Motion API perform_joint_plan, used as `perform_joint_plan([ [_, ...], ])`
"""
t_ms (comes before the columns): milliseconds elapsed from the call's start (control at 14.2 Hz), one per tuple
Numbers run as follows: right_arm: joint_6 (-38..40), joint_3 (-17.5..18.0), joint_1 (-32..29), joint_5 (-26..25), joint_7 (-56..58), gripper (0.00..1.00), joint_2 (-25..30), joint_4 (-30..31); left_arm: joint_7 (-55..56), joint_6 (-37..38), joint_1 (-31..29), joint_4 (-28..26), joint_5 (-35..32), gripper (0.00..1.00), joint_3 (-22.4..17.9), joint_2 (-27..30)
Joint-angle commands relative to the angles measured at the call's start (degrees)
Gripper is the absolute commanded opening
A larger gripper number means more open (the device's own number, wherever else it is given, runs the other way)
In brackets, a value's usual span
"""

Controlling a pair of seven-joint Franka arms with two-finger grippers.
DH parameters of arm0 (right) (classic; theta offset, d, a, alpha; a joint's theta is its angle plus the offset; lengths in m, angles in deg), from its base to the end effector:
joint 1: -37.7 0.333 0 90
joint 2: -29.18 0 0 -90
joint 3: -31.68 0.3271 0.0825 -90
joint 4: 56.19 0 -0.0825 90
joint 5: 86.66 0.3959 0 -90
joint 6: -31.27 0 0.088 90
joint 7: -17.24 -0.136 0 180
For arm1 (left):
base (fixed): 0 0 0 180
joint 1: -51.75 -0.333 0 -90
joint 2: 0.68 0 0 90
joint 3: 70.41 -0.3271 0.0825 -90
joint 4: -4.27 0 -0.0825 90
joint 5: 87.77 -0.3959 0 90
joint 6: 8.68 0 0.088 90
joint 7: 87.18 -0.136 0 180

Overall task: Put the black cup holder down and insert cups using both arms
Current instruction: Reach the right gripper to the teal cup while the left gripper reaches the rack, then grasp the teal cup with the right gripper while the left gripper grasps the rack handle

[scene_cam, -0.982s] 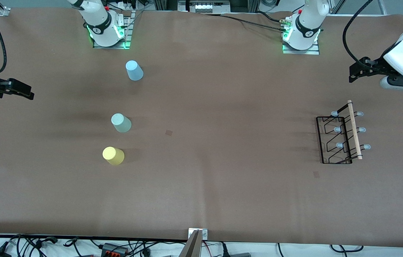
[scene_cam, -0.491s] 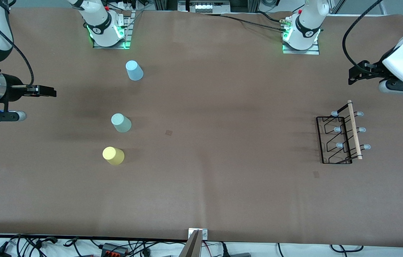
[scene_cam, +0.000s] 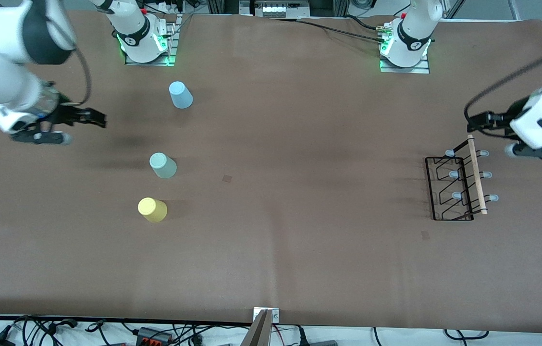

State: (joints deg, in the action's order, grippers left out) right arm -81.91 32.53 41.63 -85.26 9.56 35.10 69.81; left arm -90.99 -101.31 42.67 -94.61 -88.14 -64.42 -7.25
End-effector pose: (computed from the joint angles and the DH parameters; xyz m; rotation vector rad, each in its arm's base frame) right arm 0.5014 0.0442 0.3943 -3.1271 0.0966 0.1910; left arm 0.5775 0.0341 0.4708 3.1033 -0.0221 -0.3465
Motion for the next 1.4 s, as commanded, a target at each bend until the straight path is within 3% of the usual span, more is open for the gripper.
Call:
perform_joint_plan([
  [0,-10.4,-0.1,2.3,0.1,-2.7,1.0,0.4,6.4,-1.5,-12.5,-1.2,-5.6,-3.7,1.0,0.3,-1.6],
  [140,-18.9,-0.1,3.0,0.2,-2.7,1.0,-4.8,6.3,-1.5,-20.7,-1.2,-10.3,-8.3,1.0,0.9,-1.1],
  [491,-34.7,-0.1,4.8,0.2,-2.8,1.0,-15.2,6.2,-2.3,-32.9,-3.7,-16.9,-8.6,1.0,0.9,-2.0],
  [632,-35.9,-0.1,6.2,0.2,-4.2,1.0,-16.6,5.6,-2.3,-35.4,-4.0,-17.0,-8.6,0.99,0.9,-3.8],
  [772,-36.7,-0.1,6.8,0.3,-4.9,1.0,-17.3,5.3,-2.3,-36.5,-4.0,-17.0,-8.6,0.93,0.9,-4.9],
  [982,-37.7,-0.1,8.1,0.4,-8.8,1.0,-17.6,5.2,-2.3,-37.3,-4.6,-17.1,-8.6,0.72,0.9,-5.6],
  [1333,-41.7,-0.1,11.1,0.1,-11.7,1.0,-22.2,5.4,-2.3,-37.5,-5.5,-17.1,-8.6,0.54,0.9,-7.8],
])
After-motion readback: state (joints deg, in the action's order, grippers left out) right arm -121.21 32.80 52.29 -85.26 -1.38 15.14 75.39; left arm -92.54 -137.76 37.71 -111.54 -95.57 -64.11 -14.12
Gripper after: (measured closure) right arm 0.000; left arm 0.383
